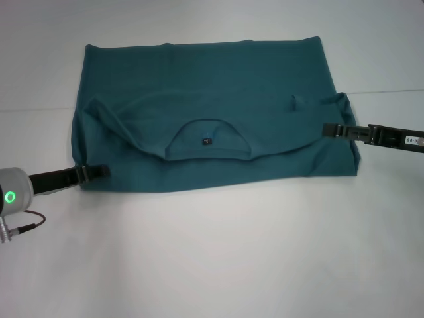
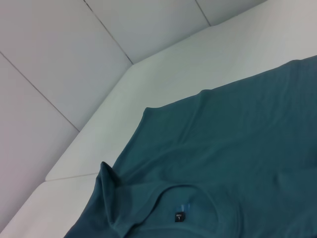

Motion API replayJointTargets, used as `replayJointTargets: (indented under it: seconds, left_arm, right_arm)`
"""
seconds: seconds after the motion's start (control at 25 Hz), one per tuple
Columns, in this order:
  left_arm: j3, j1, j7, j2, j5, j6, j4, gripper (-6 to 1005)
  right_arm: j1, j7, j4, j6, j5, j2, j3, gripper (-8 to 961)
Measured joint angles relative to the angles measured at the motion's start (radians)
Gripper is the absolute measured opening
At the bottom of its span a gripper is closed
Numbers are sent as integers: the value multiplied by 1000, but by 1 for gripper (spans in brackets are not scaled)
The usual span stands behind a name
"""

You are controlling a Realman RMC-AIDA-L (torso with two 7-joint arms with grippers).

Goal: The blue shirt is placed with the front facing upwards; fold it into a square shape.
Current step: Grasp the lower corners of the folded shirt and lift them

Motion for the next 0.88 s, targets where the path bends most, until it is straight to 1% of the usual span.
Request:
replayJointTargets:
  seconds: [0.24,0.4,0.6,0.8,0.88]
  left_arm:
    - [19,-11,0,-3,0,-22,-13,521]
    - [19,-15,-16,-7,0,-23,-12,522]
    - [19,-12,-38,-6,2,-15,-7,523]
    - [16,-8,-39,-7,3,-14,-1,383]
    - [15,-8,-39,-7,3,-13,-1,309]
  right_arm:
    - [-6,0,0,-3,3,-2,1,934]
    - [-6,0,0,-6,5,-3,2,933]
    - [-6,0,0,-12,6,-5,8,933]
    - [-6,4,0,-13,5,-6,11,932]
    - [-5,9,0,-14,2,-6,7,932]
